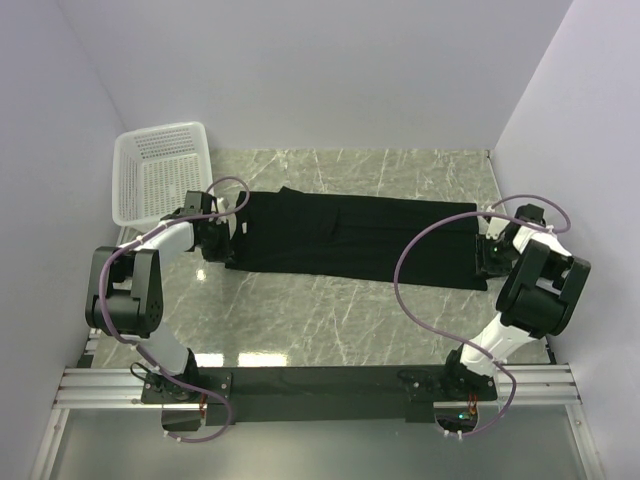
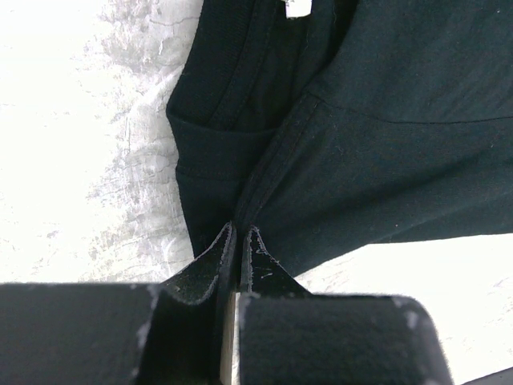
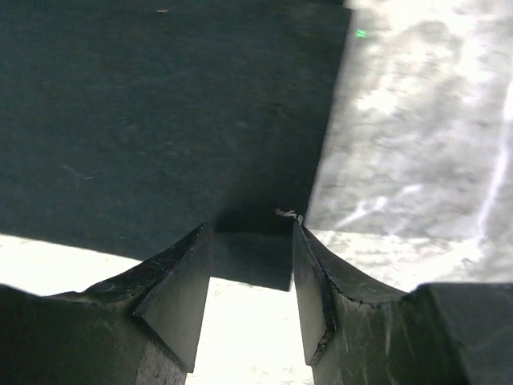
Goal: Fold and stack the t-shirts
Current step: Smooth out the T-shirt at the center of the board.
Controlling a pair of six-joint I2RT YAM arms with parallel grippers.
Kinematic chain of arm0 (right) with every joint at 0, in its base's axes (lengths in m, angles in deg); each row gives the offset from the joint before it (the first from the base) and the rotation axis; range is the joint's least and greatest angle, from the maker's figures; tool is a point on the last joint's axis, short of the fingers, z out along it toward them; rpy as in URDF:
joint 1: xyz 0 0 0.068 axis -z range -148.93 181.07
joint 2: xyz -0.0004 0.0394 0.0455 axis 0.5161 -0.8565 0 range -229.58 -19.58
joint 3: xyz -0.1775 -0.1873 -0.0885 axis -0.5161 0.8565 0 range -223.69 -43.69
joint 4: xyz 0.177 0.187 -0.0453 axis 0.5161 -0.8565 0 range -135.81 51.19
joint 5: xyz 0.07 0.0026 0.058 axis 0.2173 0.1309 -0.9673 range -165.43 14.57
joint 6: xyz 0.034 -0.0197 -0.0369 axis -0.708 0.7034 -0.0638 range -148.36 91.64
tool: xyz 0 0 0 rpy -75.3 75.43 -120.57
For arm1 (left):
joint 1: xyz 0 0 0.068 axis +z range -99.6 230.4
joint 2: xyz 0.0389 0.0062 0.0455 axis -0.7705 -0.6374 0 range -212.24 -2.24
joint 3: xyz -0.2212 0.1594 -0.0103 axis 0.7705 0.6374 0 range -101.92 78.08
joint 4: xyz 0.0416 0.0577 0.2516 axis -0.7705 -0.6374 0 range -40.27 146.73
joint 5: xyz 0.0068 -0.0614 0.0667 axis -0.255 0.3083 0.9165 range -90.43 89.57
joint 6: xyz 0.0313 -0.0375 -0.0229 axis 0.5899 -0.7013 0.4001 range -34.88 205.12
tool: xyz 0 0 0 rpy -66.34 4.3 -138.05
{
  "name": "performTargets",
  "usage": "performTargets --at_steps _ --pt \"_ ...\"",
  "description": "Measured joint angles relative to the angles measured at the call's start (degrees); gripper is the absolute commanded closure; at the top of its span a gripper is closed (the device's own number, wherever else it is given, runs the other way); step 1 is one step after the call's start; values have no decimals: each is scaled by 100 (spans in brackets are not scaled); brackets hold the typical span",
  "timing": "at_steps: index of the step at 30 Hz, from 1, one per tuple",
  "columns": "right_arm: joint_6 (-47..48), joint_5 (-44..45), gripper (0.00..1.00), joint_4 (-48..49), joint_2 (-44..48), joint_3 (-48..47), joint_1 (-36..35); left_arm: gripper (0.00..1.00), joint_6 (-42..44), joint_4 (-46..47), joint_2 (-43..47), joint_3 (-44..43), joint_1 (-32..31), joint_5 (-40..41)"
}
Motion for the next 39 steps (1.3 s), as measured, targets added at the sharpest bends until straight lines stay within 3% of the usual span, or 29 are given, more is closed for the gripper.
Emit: performTargets --at_steps 10,13,17,20,39 --pt "-105 232 51 173 -28 0 144 99 17 -17 0 0 11 -2" --pt "-136 223 64 240 -83 22 144 99 20 -24 0 -15 11 -4" --pt "-140 155 90 284 -76 96 144 99 17 -35 0 -24 15 -2" --pt "-146 116 100 308 13 166 151 99 15 -35 9 -24 31 0" --pt "374 -63 100 315 1019 813 505 99 -330 11 1154 284 345 26"
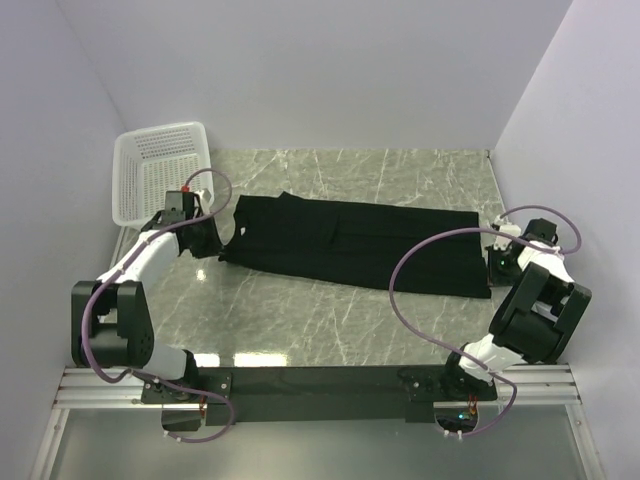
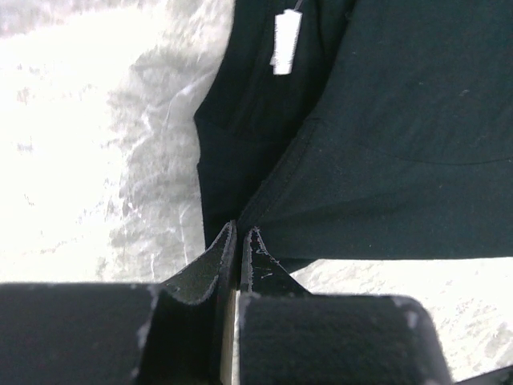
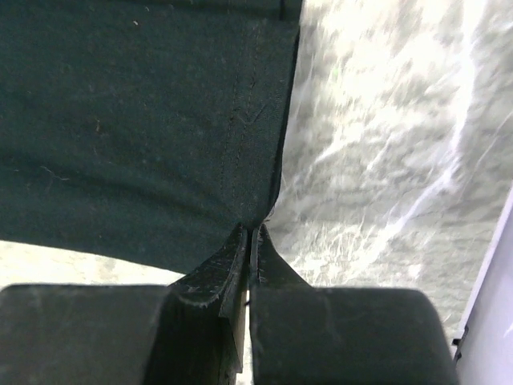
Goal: Fold and stack the t-shirts
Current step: Smooth out the T-shirt at the center of the board.
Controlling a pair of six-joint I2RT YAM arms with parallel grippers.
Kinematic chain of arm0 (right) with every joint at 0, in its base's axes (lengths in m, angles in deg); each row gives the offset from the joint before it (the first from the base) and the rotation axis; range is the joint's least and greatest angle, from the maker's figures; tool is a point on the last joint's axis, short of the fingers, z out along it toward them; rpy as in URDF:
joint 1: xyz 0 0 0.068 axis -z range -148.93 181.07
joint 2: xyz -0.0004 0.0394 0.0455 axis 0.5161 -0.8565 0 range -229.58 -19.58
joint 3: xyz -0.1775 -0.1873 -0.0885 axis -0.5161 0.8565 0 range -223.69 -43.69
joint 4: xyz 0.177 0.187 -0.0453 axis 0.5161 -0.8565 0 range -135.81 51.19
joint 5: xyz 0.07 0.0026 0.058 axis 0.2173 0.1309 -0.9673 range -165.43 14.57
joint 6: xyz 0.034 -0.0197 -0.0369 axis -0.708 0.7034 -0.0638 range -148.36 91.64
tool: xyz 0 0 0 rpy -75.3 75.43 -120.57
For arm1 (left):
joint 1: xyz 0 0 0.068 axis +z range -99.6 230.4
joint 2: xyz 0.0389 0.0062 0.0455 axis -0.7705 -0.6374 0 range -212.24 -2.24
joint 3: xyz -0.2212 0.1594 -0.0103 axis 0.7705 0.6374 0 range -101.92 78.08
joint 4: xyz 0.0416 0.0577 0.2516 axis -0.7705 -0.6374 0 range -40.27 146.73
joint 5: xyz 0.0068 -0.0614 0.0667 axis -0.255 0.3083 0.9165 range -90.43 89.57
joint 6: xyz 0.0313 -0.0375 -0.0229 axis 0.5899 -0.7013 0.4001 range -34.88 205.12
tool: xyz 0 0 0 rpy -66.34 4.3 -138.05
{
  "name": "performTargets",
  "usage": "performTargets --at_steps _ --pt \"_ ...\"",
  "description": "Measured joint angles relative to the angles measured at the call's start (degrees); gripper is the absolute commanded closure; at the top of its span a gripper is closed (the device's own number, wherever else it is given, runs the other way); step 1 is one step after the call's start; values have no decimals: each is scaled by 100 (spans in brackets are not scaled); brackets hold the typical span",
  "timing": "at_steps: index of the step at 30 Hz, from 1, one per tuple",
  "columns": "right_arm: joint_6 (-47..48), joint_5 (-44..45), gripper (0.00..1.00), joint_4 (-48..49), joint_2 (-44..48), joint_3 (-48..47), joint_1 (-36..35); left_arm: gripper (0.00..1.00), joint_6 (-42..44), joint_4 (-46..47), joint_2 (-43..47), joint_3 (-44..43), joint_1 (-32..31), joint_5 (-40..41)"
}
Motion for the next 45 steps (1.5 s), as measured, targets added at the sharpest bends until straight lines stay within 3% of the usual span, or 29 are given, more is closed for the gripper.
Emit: performTargets --at_steps 5,10,14,18,20,22,23,27,30,41,45 --pt "264 260 100 35 -205 236 15 99 -92 -223 -76 44 142 -127" --pt "297 282 88 118 -249 254 20 99 -210 -455 -557 44 177 -205" --pt "295 289 88 168 -232 273 20 99 -297 -647 -999 44 195 -262" --pt "295 291 89 192 -225 278 31 99 -315 -704 -929 44 195 -238" --pt "297 269 83 197 -221 280 44 99 -310 -706 -817 46 195 -245" --pt "319 249 61 203 -214 282 55 90 -295 -706 -686 48 195 -275" --pt "339 256 61 232 -212 284 70 77 -291 -704 -625 48 195 -315" --pt "402 205 60 271 -205 278 133 48 -238 -706 -511 48 214 -409" --pt "391 155 60 249 -208 247 138 40 -251 -702 -363 48 229 -422" --pt "310 -66 59 267 -439 -46 142 48 -96 -610 -743 -188 238 -782" --pt "308 -96 60 271 -522 -46 144 61 -7 -605 -1003 -308 229 -1021"
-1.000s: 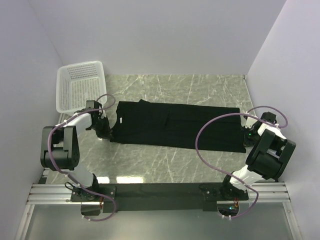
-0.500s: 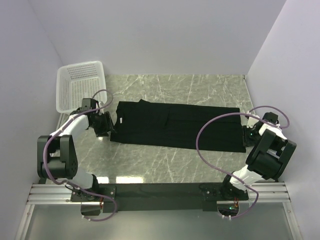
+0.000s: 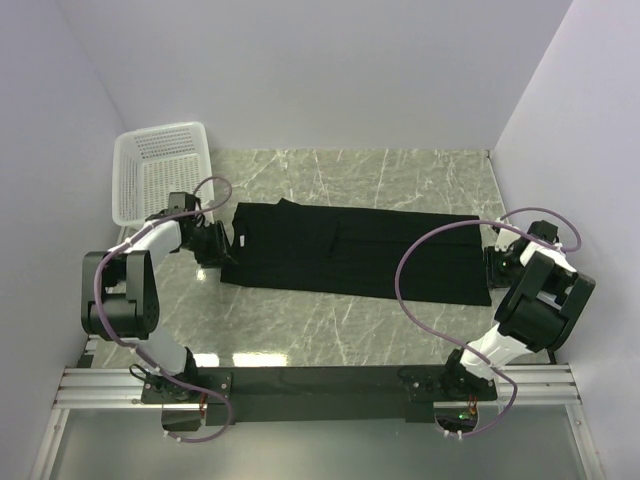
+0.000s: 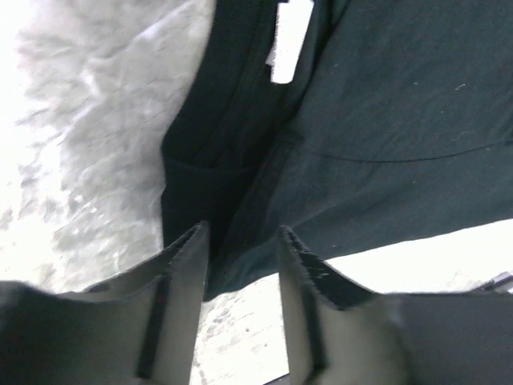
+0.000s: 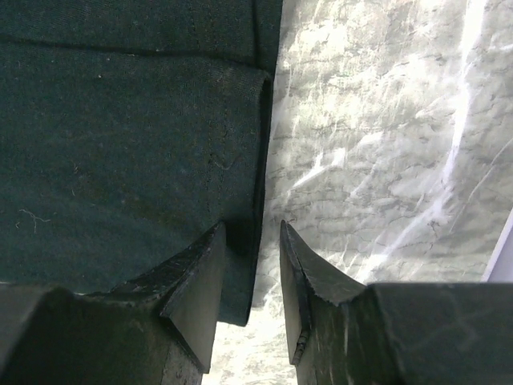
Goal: Fold and stack the t-shirts
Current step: Smooth out the T-shirt at the center of the board.
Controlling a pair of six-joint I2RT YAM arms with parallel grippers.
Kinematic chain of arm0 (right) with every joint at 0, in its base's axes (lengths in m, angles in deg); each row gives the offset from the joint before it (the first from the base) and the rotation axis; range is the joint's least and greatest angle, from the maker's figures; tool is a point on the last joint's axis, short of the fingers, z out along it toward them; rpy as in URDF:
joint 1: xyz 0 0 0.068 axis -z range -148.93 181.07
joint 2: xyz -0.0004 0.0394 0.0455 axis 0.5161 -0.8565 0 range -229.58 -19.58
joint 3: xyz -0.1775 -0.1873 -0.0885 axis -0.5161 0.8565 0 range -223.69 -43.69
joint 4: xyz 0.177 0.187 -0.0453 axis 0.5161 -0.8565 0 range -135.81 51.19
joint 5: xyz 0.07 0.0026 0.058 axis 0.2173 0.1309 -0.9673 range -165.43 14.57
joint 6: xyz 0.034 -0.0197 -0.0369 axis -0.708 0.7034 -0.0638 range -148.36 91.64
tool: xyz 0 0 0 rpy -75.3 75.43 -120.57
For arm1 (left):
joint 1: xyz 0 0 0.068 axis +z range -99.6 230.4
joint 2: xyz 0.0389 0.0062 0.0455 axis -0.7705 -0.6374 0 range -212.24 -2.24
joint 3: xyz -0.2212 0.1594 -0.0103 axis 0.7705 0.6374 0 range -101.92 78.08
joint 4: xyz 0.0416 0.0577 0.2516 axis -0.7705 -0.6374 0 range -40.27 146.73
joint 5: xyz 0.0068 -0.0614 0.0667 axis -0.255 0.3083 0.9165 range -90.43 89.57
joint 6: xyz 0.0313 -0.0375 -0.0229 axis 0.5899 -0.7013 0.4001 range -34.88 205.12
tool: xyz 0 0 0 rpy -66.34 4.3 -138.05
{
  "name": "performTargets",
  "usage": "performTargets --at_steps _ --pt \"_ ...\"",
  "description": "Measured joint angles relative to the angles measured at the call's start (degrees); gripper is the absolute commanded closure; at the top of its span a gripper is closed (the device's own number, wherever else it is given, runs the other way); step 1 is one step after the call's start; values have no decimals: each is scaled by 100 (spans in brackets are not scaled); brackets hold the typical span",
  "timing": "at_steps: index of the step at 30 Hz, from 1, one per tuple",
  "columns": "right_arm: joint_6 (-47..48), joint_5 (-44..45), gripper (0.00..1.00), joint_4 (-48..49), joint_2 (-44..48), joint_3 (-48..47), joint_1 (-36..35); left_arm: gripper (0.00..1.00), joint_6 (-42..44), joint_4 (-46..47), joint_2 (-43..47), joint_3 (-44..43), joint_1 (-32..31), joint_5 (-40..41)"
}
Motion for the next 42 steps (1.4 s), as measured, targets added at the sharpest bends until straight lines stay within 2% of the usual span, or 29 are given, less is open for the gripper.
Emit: performTargets --at_steps 5,6,7,14,16,18,21,27,34,42 --pt "7 -35 61 -9 -20 0 0 85 70 -4 -149 -37 -35 -214" --pt "7 -48 62 -13 -28 0 0 95 79 -2 -151 -37 -44 -251" --pt "9 -61 62 -17 -35 0 0 99 79 2 -149 -37 -44 -278" --pt "4 -118 69 -92 -107 -68 9 99 103 2 -15 68 -52 -310" --pt "0 -162 77 -146 -142 -109 11 99 103 -7 83 131 -52 -317" --pt "-4 -214 89 -203 -157 -133 9 99 103 -20 160 170 -52 -317" --pt "-9 -284 100 -258 -155 -140 11 99 105 -28 254 219 -52 -328" --pt "-17 -275 100 -330 11 -116 83 99 101 -173 490 238 -52 -328" --pt "-7 -275 100 -461 732 -17 208 99 98 -557 848 208 -55 -328" --pt "26 92 100 -378 920 387 212 99 109 -1027 627 85 -59 -284"
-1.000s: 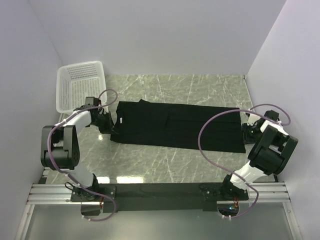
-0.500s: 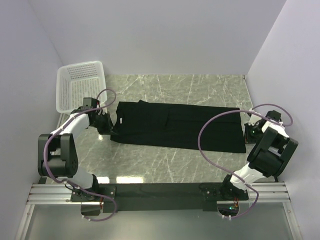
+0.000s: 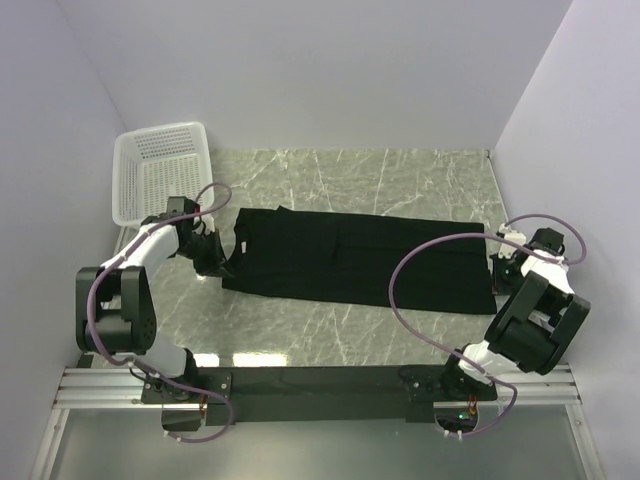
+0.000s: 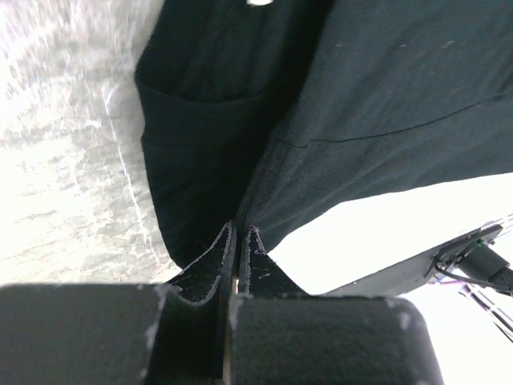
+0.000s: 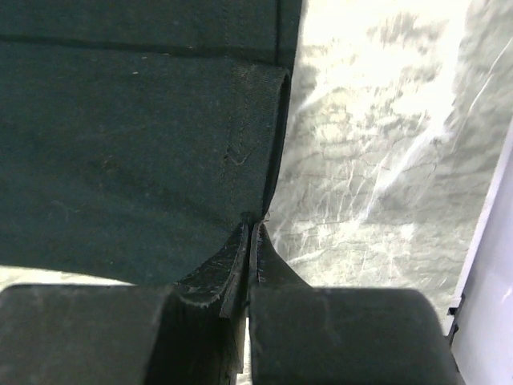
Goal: Fold and stack the t-shirts
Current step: Smooth out the T-shirt at the center of the board.
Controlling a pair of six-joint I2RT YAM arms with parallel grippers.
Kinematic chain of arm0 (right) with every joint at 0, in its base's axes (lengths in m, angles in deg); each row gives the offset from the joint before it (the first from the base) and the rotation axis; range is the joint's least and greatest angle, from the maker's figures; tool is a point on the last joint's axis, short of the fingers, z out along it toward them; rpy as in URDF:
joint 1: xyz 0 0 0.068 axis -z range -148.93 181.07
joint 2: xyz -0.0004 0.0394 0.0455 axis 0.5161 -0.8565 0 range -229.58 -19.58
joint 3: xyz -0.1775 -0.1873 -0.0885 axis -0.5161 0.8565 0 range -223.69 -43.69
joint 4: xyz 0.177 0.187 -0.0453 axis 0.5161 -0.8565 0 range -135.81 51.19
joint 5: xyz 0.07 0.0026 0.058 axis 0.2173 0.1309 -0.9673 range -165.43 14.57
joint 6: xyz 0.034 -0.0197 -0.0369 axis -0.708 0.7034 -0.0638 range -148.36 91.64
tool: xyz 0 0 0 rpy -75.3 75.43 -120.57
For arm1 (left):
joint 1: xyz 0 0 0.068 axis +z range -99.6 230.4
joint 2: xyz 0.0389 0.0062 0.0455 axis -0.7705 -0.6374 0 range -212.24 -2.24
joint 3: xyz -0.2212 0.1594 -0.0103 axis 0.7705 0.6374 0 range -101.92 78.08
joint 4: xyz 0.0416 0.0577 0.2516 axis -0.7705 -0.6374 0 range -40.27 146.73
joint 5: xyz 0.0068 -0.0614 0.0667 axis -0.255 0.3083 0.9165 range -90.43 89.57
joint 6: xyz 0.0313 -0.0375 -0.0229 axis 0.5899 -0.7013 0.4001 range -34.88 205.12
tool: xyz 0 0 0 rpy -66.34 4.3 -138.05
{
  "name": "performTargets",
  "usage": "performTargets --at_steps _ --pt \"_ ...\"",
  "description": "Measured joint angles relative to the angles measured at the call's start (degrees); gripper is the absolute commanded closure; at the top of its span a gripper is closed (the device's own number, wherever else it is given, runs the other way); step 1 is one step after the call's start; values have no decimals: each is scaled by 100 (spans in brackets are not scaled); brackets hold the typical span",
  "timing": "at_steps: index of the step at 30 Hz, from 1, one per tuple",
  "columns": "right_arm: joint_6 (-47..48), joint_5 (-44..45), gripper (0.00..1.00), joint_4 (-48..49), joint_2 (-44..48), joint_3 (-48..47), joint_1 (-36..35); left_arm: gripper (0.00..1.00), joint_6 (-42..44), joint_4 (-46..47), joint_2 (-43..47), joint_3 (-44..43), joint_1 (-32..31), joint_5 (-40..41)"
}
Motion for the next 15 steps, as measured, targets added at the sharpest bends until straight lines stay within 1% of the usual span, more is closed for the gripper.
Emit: performTargets --at_steps 3,9,15 --pt "-22 149 100 96 -190 33 0 99 -24 -109 -201 2 0 13" --pt "-90 317 100 262 -444 39 0 99 -151 -223 -271 50 -4 153" --pt "-46 284 99 282 -459 39 0 99 -249 -260 -323 249 -4 153"
